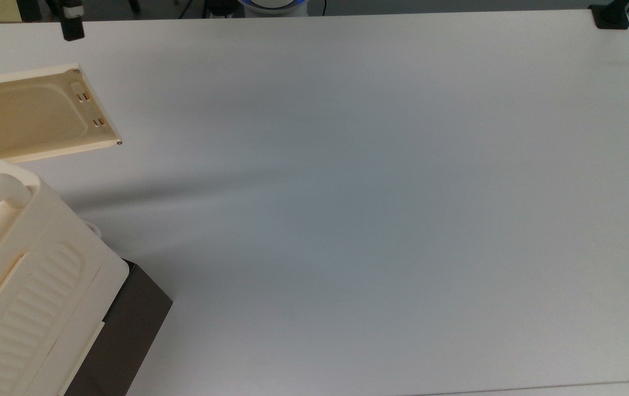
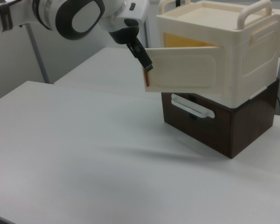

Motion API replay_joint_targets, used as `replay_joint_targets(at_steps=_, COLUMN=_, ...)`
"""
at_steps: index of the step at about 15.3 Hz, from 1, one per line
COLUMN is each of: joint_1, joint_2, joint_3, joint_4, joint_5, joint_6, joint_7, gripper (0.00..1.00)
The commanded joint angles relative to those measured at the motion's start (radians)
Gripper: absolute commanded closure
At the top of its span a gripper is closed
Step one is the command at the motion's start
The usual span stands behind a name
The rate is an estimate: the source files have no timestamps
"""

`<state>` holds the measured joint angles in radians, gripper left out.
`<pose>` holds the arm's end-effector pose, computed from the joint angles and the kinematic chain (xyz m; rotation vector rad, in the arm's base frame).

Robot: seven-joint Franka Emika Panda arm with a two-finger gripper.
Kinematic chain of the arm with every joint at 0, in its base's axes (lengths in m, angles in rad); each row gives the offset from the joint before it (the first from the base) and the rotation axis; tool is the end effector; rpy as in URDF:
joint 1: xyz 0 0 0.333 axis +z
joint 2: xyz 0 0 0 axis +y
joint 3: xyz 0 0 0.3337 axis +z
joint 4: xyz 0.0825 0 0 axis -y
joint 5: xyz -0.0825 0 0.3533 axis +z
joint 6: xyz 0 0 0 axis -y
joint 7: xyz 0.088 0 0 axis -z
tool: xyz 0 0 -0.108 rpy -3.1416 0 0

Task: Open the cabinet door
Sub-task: 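Pull the door edge outward, swinging the door open on its hinge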

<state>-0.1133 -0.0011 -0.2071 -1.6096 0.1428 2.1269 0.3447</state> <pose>0.5414 -0.1729 0.6862 -2.7191 1.0056 -0.7660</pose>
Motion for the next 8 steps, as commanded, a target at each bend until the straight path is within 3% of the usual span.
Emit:
replay_joint_targets(at_steps=1, joint_1=-0.02, joint_2=0.062, joint_3=0.009, joint_4=0.066, joint_5=0.043, joint_6=0.037, joint_7=0.155, gripper=0.0)
replay_joint_targets(at_steps=3, joint_1=-0.022, joint_2=0.075, joint_3=0.008, joint_4=0.068, joint_5=0.082, joint_6=0.074, joint_7=0.188, gripper=0.0)
replay_joint_targets(at_steps=8, joint_1=-0.022, joint_2=0.136, joint_3=0.008, joint_4=0.069, joint_5=0.087, joint_6=0.174, joint_7=0.189, gripper=0.0)
